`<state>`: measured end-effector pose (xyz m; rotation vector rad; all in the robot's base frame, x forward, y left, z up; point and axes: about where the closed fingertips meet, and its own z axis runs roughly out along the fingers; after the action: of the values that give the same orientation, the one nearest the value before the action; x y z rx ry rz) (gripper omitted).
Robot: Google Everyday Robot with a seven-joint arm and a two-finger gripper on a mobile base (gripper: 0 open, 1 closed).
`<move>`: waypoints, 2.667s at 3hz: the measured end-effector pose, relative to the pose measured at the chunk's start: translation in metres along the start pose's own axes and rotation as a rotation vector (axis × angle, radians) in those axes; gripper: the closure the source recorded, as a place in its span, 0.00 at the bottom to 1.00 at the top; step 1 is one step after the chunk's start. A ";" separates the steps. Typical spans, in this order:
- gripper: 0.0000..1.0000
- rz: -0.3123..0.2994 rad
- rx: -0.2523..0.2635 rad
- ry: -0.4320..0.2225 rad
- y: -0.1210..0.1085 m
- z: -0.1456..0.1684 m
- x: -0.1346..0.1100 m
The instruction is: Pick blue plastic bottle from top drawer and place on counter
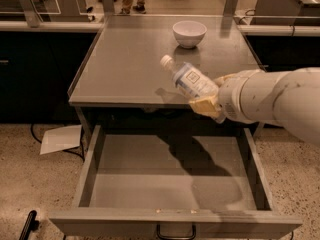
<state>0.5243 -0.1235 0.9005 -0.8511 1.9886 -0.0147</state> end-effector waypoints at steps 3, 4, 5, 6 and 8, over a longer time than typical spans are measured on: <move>1.00 0.028 -0.080 0.008 -0.063 0.083 -0.029; 1.00 0.022 -0.131 0.004 -0.068 0.104 -0.030; 1.00 0.018 -0.182 -0.019 -0.066 0.121 -0.029; 1.00 0.021 -0.214 -0.036 -0.060 0.134 -0.026; 0.58 0.021 -0.215 -0.036 -0.060 0.135 -0.025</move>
Offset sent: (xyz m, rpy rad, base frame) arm 0.1270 -0.0108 -0.0040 0.0389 0.0714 0.0501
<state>0.6687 -0.1117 0.8645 -0.9599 1.9894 0.2283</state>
